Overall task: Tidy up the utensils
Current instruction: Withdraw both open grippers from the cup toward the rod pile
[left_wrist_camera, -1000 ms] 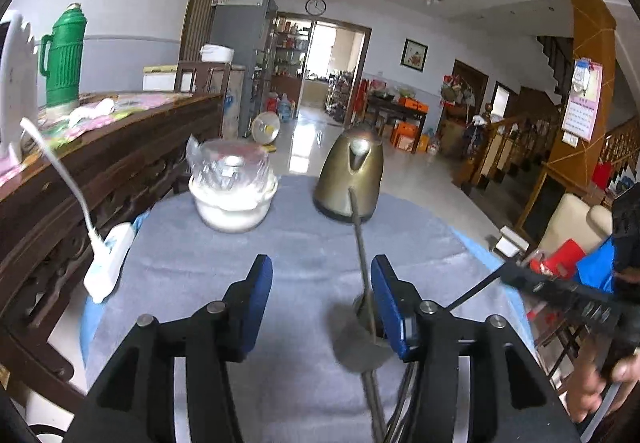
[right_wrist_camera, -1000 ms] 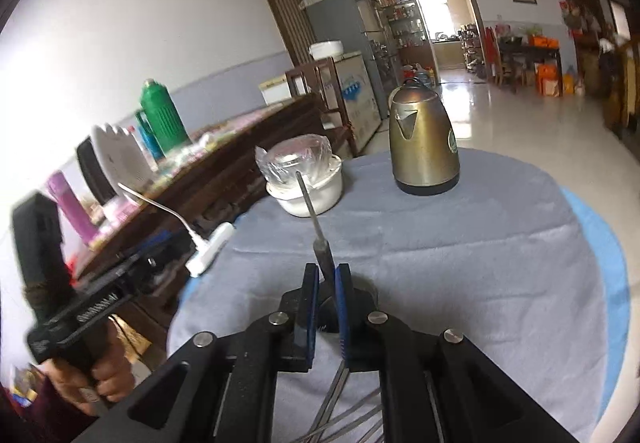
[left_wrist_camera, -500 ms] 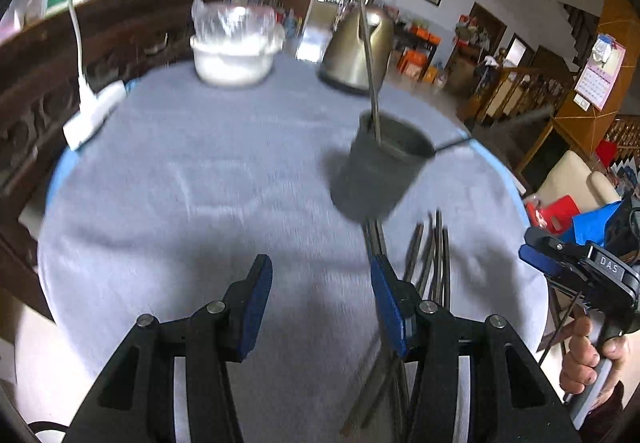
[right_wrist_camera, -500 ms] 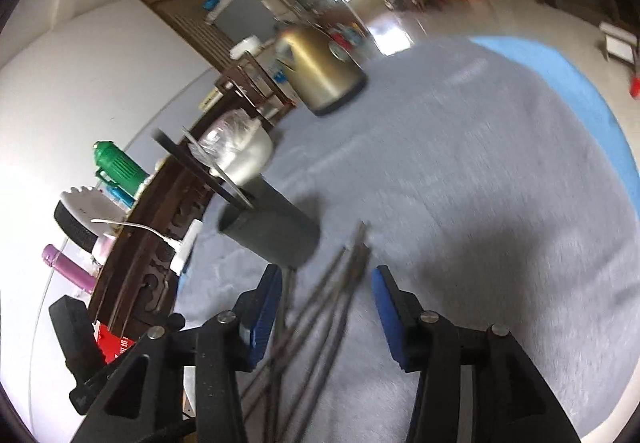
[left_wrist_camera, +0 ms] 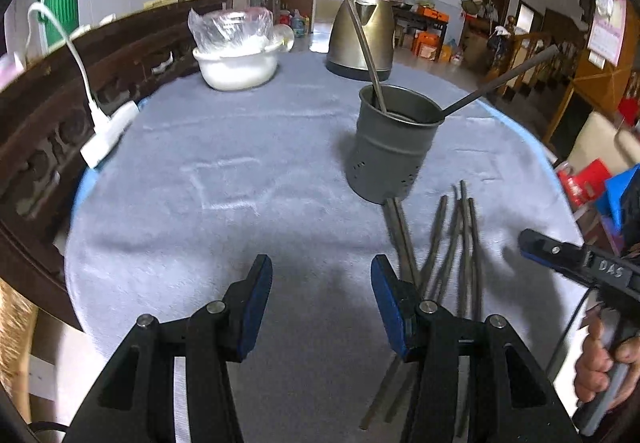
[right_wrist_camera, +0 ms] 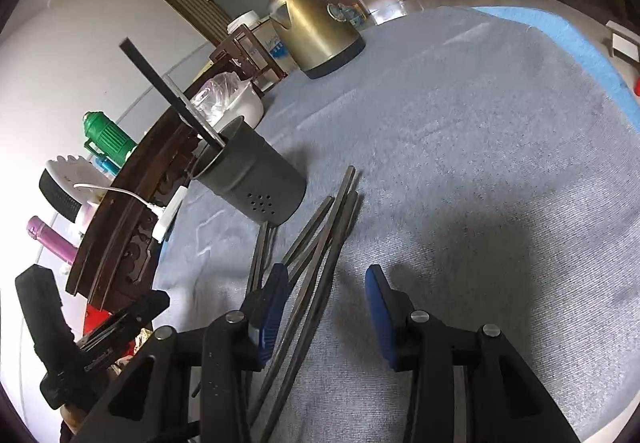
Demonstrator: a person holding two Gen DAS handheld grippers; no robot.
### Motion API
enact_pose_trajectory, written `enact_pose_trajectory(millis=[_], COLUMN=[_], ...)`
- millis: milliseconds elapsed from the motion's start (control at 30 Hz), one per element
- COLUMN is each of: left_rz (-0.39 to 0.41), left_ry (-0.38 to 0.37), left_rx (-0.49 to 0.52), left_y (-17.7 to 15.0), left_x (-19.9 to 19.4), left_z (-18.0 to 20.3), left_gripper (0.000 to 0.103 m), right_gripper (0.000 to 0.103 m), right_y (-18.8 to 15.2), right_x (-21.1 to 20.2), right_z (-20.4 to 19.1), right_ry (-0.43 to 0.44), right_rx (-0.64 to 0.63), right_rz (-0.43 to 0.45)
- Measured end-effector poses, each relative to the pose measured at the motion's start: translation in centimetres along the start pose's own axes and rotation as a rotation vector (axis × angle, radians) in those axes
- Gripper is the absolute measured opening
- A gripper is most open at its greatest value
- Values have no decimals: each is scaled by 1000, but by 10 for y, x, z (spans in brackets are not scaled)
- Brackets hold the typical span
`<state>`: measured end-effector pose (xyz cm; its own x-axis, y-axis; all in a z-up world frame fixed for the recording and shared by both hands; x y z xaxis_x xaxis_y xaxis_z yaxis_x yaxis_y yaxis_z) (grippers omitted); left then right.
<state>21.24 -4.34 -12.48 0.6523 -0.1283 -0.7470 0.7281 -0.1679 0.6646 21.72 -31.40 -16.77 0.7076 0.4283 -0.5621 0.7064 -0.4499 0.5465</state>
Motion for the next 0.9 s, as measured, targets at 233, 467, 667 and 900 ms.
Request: enact_pose_trajectory(millis=[233, 467, 667, 900], left_rz=[-6, -2, -4, -41], left_ry=[72, 116, 123, 54], left_rx=[42, 78, 79, 49], left_y=[0, -2, -1, 3], left_x=[4, 7, 11, 22], left_z=[1, 1, -1, -2], left_gripper=[52, 52, 52, 52], right_gripper=[44, 44, 44, 43], right_y=[2, -1, -1, 1], right_x=[0, 8, 13, 20], right_z=[-1, -6, -11, -5], right_ry=[-21, -38, -52, -93], right_rx=[6, -4, -16, 1], right_rz=[-4, -24, -41, -58])
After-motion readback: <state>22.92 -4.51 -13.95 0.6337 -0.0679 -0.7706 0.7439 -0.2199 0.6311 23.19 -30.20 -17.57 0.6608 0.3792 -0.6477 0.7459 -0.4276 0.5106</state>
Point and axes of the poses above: each gripper's, at about its wrist camera, not at the fingertips, and x roughly the way its jaws point, z to its right, y to its top, the point moved 3 cm from there along x, roughly the way its jaws point, and after that the axes turned 6 degrees about y, right-handed, at the moved point
